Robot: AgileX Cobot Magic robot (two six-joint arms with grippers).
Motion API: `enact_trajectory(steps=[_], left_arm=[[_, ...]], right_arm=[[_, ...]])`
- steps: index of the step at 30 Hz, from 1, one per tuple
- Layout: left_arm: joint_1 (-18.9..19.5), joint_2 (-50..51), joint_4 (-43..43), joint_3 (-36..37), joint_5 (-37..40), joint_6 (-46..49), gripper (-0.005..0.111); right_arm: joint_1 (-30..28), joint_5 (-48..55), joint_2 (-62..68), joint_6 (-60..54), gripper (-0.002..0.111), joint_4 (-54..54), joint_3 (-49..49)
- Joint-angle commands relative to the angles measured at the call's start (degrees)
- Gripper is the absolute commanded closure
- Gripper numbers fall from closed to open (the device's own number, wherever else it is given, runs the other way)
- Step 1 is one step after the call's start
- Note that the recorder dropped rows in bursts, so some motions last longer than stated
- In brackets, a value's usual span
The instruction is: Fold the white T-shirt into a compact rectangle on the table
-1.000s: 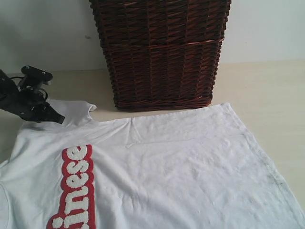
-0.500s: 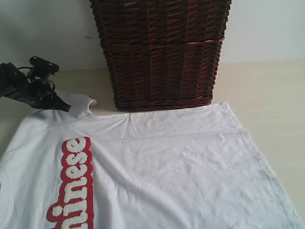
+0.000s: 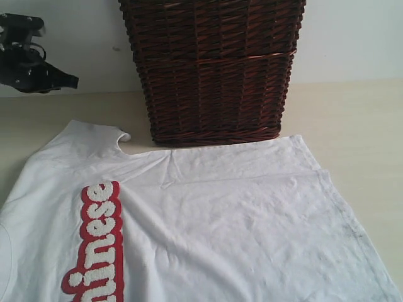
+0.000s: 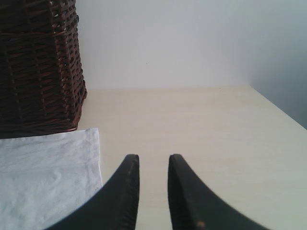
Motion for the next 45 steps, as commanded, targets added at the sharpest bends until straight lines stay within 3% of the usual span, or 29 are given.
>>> enact_trajectory(steps=[1, 6, 11, 13, 14, 15, 19, 22, 24, 26, 27, 29, 39, 45], left_arm=[[-0.1, -1.4, -5.6, -0.1, 11.0, -0.9, 0.106], [-0.4, 0.3, -14.1, -0.1, 8.6, 0.4, 0.106], [-2.5, 3.6, -24.2, -0.1, 11.4, 15.7, 0.102], [-4.1, 4.4, -27.1, -0.1, 16.3, 20.1, 0.087], [-5.0, 4.9, -28.6, -0.1, 15.7, 20.5, 0.072], [-5.6, 5.4, -29.6, -0.1, 14.8, 21.1, 0.063], [-7.6, 7.2, -30.4, -0.1, 13.1, 21.8, 0.044], [-9.0, 8.6, -30.1, -0.1, 11.5, 22.6, 0.048], [-9.6, 9.4, -29.2, -0.1, 8.5, 23.7, 0.06], [-9.6, 10.1, -27.8, -0.1, 7.1, 23.8, 0.078], [-9.6, 10.1, -26.4, -0.1, 6.9, 23.8, 0.093], [-9.6, 9.8, -26.4, -0.1, 6.7, 23.8, 0.106], [-9.5, 8.8, -25.9, -0.1, 7.6, 20.1, 0.104], [-9.5, 8.5, -20.9, -0.1, 17.8, 20.2, 0.068]], right_arm=[[0.1, -0.3, -0.3, -0.4, 0.085, 0.0, 0.3], [0.1, -0.3, -0.3, -0.4, 0.085, 0.0, 0.3], [0.1, -0.3, -0.3, -0.4, 0.085, 0.0, 0.3], [0.1, -0.3, -0.3, -0.4, 0.085, 0.0, 0.3], [0.1, -0.3, -0.3, -0.4, 0.085, 0.0, 0.3], [0.1, -0.3, -0.3, -0.4, 0.085, 0.0, 0.3], [0.1, -0.3, -0.3, -0.4, 0.085, 0.0, 0.3], [0.1, -0.3, -0.3, -0.3, 0.085, 0.0, 0.3], [0.1, -0.3, -0.3, -0.3, 0.085, 0.0, 0.3], [0.1, -0.3, -0.3, -0.5, 0.085, 0.0, 0.3], [0.1, -0.3, -0.3, -0.5, 0.085, 0.0, 0.3], [0.1, -0.3, -0.3, -0.5, 0.085, 0.0, 0.3], [0.1, -0.3, -0.3, -0.5, 0.085, 0.0, 0.3], [0.1, -0.3, -0.3, -0.5, 0.085, 0.0, 0.3]])
